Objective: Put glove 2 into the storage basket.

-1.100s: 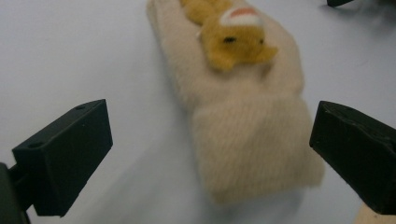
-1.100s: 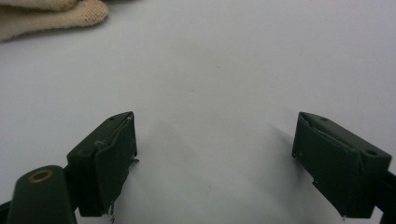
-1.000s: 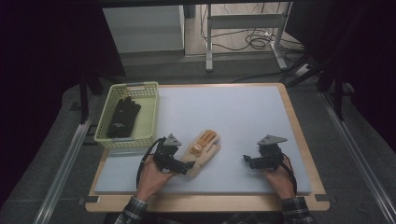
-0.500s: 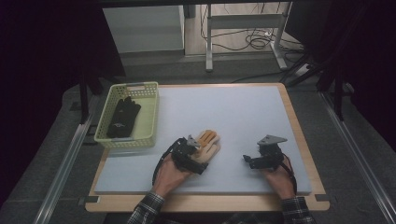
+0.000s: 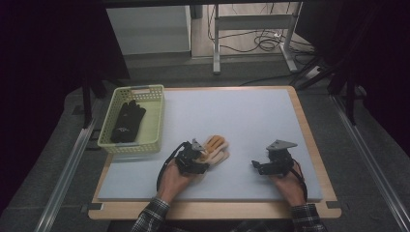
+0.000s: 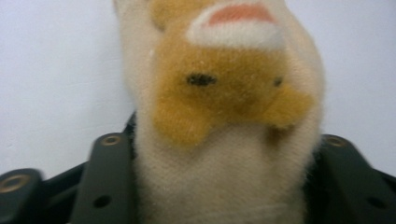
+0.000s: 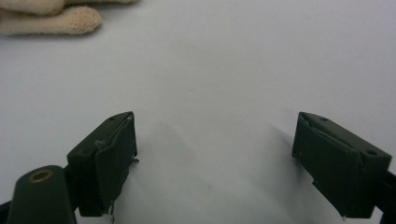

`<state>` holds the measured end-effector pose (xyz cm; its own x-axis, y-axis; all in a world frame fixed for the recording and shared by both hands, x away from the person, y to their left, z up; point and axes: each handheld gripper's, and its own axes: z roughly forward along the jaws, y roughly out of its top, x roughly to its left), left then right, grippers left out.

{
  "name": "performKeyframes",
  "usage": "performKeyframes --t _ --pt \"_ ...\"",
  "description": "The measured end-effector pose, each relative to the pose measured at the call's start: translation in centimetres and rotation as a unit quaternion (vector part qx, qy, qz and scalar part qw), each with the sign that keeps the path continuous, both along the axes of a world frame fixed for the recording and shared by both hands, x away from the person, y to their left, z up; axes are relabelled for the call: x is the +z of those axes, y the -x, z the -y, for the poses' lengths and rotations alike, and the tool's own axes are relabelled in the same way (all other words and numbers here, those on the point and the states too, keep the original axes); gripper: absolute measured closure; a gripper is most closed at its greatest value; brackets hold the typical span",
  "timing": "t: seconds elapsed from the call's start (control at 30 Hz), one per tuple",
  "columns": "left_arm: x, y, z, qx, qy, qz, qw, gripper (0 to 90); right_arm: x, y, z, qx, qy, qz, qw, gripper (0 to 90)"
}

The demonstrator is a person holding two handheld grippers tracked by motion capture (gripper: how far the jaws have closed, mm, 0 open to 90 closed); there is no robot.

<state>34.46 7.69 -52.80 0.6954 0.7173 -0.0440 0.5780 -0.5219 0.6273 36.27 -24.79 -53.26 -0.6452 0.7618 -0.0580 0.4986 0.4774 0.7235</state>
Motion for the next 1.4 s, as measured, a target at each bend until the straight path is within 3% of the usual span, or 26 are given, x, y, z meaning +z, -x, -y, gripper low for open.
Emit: performKeyframes --t 0.27,0.67,1.17,1.4 --pt "0.2 0.1 -0.1 -0.01 0.007 -0.005 0.9999 60.2 0.0 0.0 0.0 0.0 0.0 0.0 1.0 13.6" --pt "1.4 -0.3 -1.2 0.011 0.021 -0.005 0.9997 61.2 0.0 0.0 0.0 0.0 0.0 0.0 1.0 13.6" --pt "6.1 -2.3 -3.8 0.059 0.024 0.014 0.9978 59.9 0.0 0.0 0.0 0.0 0.0 0.0 1.0 13.6" --pt "8.4 -3.7 -6.0 0.086 0.021 0.025 0.9958 59.6 0.0 0.0 0.0 0.0 0.0 0.0 1.0 13.6"
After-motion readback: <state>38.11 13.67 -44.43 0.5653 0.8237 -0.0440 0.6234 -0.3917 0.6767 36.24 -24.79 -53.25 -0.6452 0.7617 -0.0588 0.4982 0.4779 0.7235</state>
